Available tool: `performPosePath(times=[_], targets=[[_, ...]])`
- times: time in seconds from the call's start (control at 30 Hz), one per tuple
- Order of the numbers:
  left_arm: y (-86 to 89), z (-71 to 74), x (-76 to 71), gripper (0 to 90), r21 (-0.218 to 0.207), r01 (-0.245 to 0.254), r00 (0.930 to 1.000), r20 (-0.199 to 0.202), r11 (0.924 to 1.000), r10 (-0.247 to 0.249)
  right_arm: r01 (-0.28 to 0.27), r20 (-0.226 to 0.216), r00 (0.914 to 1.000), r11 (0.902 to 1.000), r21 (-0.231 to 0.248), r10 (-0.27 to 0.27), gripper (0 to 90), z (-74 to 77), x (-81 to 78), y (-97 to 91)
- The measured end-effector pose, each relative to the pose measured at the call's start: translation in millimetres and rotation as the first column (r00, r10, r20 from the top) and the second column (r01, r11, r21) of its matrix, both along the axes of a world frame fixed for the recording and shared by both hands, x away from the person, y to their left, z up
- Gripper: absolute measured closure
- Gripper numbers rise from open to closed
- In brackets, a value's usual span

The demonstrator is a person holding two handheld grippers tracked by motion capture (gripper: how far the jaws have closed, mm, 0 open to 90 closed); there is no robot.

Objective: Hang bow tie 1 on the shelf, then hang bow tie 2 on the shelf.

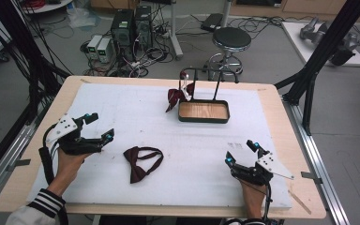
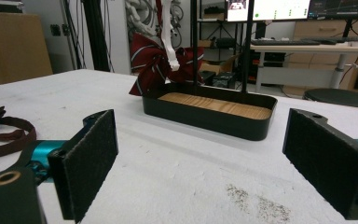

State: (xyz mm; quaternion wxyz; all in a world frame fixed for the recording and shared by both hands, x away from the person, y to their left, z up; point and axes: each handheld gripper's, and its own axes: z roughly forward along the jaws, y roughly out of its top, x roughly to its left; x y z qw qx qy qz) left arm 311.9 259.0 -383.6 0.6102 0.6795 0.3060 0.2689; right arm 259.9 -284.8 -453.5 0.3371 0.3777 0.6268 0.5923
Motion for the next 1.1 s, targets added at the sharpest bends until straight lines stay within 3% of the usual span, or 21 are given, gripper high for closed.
performPosePath(times=[0.67, 0.93, 1.1], targets=[[-6.3, 7.5, 0.2, 11.1, 0.008, 0.017, 0.9998, -0.005, 0.9998, -0.017, -0.003, -0.002, 1.0000, 1.0000, 0.006, 0.003, 9.4, -0.1, -0.6, 0.0], [-5.2, 14.8, -2.6, 11.1, 0.032, 0.025, 0.9994, -0.025, 0.9992, -0.024, 0.000, 0.001, 1.0000, 1.0000, 0.007, 0.000, 9.4, -0.2, -0.6, -0.2], [-7.9, 20.8, -8.9, 10.8, 0.084, 0.034, 0.9980, -0.057, 0.9959, -0.029, -0.001, 0.000, 1.0000, 1.0000, 0.009, 0.001, 9.4, -0.2, -0.8, -0.1]])
